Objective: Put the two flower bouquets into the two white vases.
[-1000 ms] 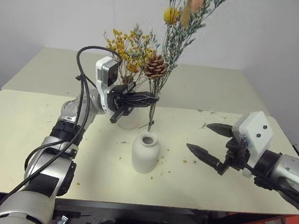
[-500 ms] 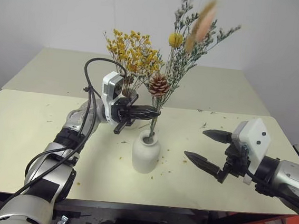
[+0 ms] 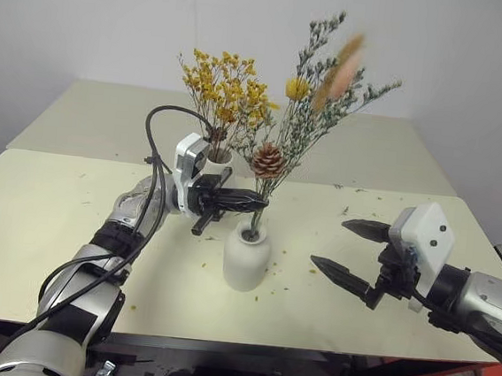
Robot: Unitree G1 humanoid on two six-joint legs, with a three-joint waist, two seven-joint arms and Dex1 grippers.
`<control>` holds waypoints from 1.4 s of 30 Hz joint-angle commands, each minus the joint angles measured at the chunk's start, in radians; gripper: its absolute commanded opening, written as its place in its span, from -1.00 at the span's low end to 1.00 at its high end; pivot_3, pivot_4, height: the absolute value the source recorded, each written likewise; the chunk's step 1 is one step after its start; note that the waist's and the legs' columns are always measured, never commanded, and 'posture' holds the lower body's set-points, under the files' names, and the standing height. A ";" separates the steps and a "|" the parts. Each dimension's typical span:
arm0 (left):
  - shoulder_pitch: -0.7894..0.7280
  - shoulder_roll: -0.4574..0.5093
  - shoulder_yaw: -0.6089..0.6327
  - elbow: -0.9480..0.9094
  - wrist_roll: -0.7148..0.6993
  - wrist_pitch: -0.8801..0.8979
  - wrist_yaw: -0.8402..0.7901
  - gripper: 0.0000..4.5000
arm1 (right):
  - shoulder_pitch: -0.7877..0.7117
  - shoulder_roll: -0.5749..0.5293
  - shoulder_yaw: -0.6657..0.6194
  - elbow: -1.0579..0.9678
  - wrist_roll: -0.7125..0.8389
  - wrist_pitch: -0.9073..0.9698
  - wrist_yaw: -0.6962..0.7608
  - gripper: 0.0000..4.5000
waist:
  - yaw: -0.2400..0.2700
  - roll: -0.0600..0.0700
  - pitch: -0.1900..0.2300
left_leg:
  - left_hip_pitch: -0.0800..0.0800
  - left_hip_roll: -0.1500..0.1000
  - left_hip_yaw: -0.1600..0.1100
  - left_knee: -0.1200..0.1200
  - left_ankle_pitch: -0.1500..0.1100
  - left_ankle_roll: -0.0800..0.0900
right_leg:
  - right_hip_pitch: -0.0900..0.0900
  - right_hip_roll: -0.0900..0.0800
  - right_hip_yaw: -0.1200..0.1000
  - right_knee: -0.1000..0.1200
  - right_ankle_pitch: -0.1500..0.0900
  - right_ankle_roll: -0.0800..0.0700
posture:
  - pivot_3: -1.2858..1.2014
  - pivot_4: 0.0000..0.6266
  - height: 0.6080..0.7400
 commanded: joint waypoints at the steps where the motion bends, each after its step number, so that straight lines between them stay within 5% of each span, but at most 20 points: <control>1: 0.006 0.022 -0.010 -0.050 -0.020 -0.025 -0.006 -0.99 | 0.000 -0.014 -0.002 -0.007 -0.013 -0.041 0.000 1.00 | 0.001 0.000 0.000 | 0.000 0.000 0.000 0.000 0.000 0.000 | 0.000 0.000 0.000 0.000 0.000 0.000 | 0.03 -0.52 1.00; 7: 0.006 0.009 0.001 -0.039 -0.004 -0.052 -0.006 -0.99 | -0.010 -0.010 0.013 0.001 -0.022 -0.058 0.000 1.00 | 0.008 0.000 0.000 | 0.000 0.000 0.000 0.000 0.000 0.000 | 0.000 0.000 0.000 0.000 0.000 0.000 | 0.03 -0.52 1.00; 10: 0.003 0.006 0.002 -0.041 -0.002 -0.059 -0.006 -0.70 | -0.015 -0.009 0.021 0.004 -0.022 -0.065 -0.003 1.00 | 0.008 0.000 0.000 | 0.000 0.000 0.000 0.000 0.000 0.000 | 0.000 0.000 0.000 0.000 0.000 0.000 | 0.03 -0.52 1.00; 22: 0.043 0.077 0.040 -0.147 -0.030 -0.015 -0.006 0.98 | -0.005 -0.004 0.039 0.012 -0.032 -0.091 -0.005 1.00 | 0.007 0.000 0.000 | 0.000 0.000 0.000 0.000 0.000 0.000 | 0.000 0.000 0.000 0.000 0.000 0.000 | 0.03 -0.52 1.00; 34: 0.194 0.265 0.254 -0.335 0.048 0.088 -0.002 0.98 | 0.020 -0.014 0.018 0.022 -0.034 -0.106 0.021 1.00 | 0.008 0.000 0.000 | 0.000 0.001 0.001 0.000 0.000 0.000 | 0.000 0.000 0.000 0.000 -0.001 -0.001 | 0.03 -0.52 1.00; 42: 0.356 0.389 0.466 -0.455 0.095 0.128 0.096 0.98 | 0.210 -0.076 -0.213 0.061 -0.054 -0.184 0.237 1.00 | 0.011 0.000 0.000 | 0.001 0.002 0.001 0.000 0.000 0.000 | 0.000 0.000 -0.001 -0.001 -0.001 -0.001 | 0.03 -0.52 1.00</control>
